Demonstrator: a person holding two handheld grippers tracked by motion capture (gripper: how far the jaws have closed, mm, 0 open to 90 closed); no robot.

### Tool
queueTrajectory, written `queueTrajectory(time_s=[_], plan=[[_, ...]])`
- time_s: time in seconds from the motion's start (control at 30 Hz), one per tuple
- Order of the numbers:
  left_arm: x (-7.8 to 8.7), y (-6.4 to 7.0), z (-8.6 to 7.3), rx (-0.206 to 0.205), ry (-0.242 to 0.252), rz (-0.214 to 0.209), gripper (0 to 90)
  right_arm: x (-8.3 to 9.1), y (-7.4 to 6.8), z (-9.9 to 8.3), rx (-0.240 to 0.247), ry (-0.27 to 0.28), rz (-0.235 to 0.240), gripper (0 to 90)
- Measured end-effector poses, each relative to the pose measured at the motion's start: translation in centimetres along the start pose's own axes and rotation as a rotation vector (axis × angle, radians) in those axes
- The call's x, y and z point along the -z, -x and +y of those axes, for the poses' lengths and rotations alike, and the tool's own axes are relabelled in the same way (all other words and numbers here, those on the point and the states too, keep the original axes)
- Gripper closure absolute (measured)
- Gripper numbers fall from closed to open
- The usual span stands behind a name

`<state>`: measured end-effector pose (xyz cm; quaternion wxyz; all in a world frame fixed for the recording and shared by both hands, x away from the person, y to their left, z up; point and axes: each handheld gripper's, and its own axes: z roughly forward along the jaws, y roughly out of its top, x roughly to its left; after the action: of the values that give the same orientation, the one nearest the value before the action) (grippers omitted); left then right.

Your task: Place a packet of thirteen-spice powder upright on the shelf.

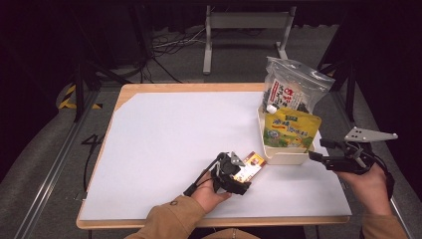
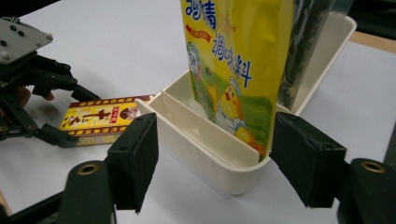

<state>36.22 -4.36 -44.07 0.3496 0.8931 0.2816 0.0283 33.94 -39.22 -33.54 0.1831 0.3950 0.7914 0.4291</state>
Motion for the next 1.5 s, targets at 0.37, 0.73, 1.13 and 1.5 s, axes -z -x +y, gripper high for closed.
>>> queueTrajectory(time_s=[0.37, 0.73, 1.13, 1.5], plan=[[0.7, 0.2, -0.4, -0.016, 0.003, 0.019, 31.9, -0.5, -0.7, 0.4, 0.029, -0.014, 0.029, 37.2], [1.9, 0.5, -0.6, -0.052, 0.018, -0.003, 32.6, -0.7, -1.5, 0.9, 0.042, -0.013, 0.057, 38.1], [4.9, 1.1, -0.7, -0.1, 0.118, -0.026, 32.5, -1.0, -3.3, 2.3, 0.066, -0.016, 0.117, 39.1], [7.1, 1.0, -1.0, -0.126, 0.274, 0.011, 32.5, -1.1, -4.5, 3.7, 0.092, -0.014, 0.156, 39.3]])
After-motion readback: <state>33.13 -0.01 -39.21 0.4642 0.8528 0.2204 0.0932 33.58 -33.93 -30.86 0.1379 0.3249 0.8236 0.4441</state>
